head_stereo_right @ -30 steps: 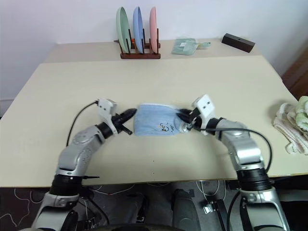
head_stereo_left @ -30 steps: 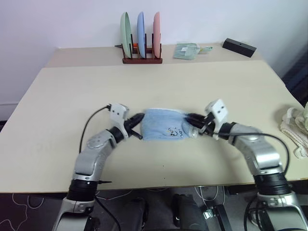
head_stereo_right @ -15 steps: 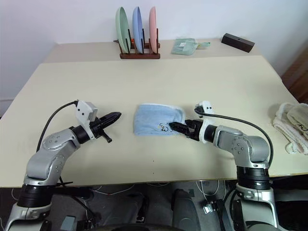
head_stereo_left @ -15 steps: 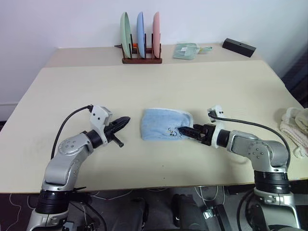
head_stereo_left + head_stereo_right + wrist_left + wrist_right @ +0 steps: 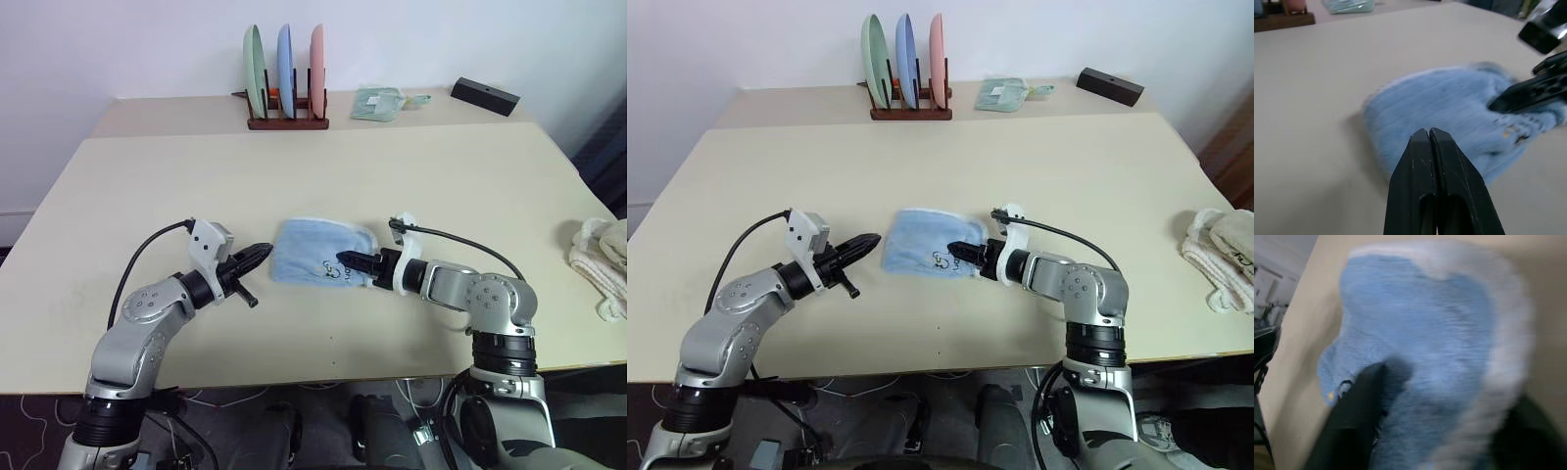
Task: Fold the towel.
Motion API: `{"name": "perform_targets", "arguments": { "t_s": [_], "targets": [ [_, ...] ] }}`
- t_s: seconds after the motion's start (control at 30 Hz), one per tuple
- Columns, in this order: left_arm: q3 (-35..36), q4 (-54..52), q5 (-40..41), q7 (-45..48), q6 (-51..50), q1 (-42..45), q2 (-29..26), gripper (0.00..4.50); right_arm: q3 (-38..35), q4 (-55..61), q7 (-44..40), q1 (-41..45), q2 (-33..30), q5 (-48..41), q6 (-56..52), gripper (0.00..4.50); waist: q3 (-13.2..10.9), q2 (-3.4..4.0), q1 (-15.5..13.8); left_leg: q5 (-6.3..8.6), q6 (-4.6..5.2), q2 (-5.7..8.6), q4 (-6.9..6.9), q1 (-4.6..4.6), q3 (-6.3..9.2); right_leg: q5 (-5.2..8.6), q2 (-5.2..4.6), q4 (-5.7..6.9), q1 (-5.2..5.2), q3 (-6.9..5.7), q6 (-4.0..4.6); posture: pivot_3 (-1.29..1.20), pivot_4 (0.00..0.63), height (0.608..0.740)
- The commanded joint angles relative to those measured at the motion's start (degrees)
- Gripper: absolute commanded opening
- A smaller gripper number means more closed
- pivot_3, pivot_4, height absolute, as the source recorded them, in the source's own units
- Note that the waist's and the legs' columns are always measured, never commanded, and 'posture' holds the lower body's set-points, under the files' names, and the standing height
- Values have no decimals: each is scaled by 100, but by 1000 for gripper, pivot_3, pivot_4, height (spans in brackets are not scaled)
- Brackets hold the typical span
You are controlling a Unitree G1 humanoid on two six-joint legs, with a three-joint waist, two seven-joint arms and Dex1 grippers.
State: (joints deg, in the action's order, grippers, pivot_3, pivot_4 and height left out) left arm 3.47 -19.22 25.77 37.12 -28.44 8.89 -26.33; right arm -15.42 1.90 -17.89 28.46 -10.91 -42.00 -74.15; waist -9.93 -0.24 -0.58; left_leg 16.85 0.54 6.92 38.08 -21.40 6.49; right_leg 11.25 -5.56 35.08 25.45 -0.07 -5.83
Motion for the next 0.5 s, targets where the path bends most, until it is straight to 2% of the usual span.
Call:
{"name": "perform_targets", "arguments": {
  "t_s": [0.03, 0.07, 0.23, 0.33, 0.5],
  "targets": [
    [98, -266, 123, 24, 16, -91, -55, 0, -430, 159, 81, 156, -41, -283, -86, 572, 0, 0, -4, 1, 1, 0, 0, 0, 0, 0, 0, 0, -1, 0, 0, 0, 150, 740],
    [80, -269, 123, 33, 27, -105, -54, 0, -565, 206, 89, 173, -84, -363, -108, 38, 0, 0, -7, 1, 2, 1, 0, 0, 0, 0, 1, 0, 0, 0, 0, 0, 150, 740],
    [-3, -190, 84, 46, 94, -75, -27, 0, -1448, 148, 338, 435, -336, -709, -53, 38, 0, 1, -7, 8, 14, 2, 0, 0, 0, 0, 2, 0, -1, -1, 0, 0, 150, 740],
    [-70, -40, 66, 124, 139, 35, -18, 0, -2490, -414, 758, 811, -942, -715, 402, 38, -1, 2, -24, 9, 16, 6, 0, -1, 0, 0, 2, 0, -1, -2, 0, 0, 150, 740],
    [-195, 235, 6, 245, 235, 234, 28, 0, -3515, -1433, 1690, 1131, -1553, -545, 1197, 38, -1, 2, -16, 15, 27, 11, -1, -2, 1, 0, -2, -7, -5, -4, -1, 0, 150, 740]
  ]
}}
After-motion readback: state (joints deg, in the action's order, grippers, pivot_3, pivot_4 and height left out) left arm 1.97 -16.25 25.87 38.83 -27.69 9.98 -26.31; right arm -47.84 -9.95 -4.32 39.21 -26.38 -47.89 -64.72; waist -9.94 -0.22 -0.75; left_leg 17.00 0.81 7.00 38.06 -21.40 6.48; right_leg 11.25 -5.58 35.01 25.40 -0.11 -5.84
